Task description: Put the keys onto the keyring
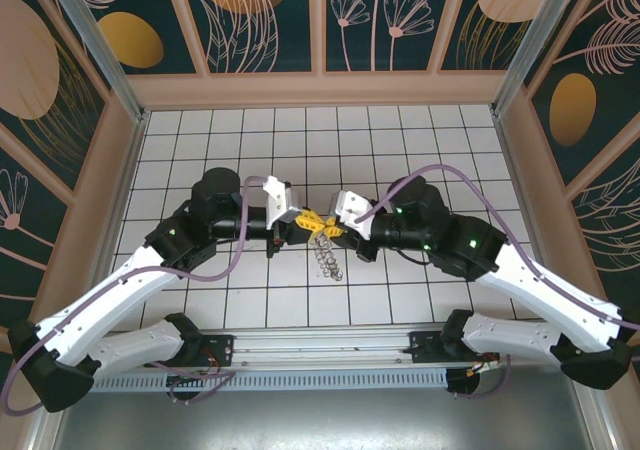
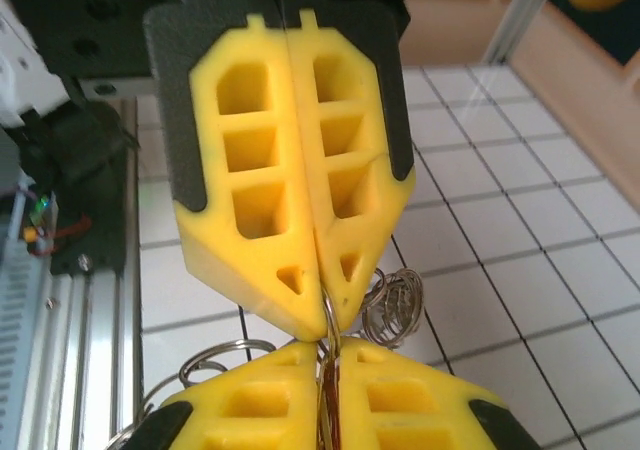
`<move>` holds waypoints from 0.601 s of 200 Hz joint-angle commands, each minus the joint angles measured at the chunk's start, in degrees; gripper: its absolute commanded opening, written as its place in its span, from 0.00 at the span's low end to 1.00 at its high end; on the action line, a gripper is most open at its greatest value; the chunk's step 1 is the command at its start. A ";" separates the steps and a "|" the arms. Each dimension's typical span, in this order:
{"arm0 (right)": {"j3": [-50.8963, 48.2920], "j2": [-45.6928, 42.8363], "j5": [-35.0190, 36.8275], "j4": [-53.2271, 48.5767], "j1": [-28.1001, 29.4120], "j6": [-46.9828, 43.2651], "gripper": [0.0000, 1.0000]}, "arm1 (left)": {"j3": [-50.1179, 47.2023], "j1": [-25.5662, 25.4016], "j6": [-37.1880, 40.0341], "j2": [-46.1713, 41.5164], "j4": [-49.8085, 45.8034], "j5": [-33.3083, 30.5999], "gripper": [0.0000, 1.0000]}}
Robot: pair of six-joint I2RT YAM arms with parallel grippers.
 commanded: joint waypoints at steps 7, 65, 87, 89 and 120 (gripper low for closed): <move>-2.76 -3.23 -0.95 11.21 -1.18 3.20 0.13 | -2.30 -0.61 -7.32 -2.14 10.88 7.79 0.00; -10.13 -7.50 -4.41 23.02 -1.20 7.73 0.13 | -6.18 -0.59 -15.65 -4.40 23.04 10.00 0.00; -11.00 -7.89 -4.42 24.05 -1.16 8.39 0.16 | -7.26 -0.61 -18.15 -5.18 26.91 9.71 0.00; -11.05 -7.87 -4.41 24.11 -1.17 8.42 0.17 | -7.35 -0.65 -18.36 -5.18 27.27 9.64 0.00; -11.75 -7.89 -4.78 25.83 -1.09 8.96 0.22 | -10.92 -0.66 -24.18 -4.59 37.10 9.21 0.00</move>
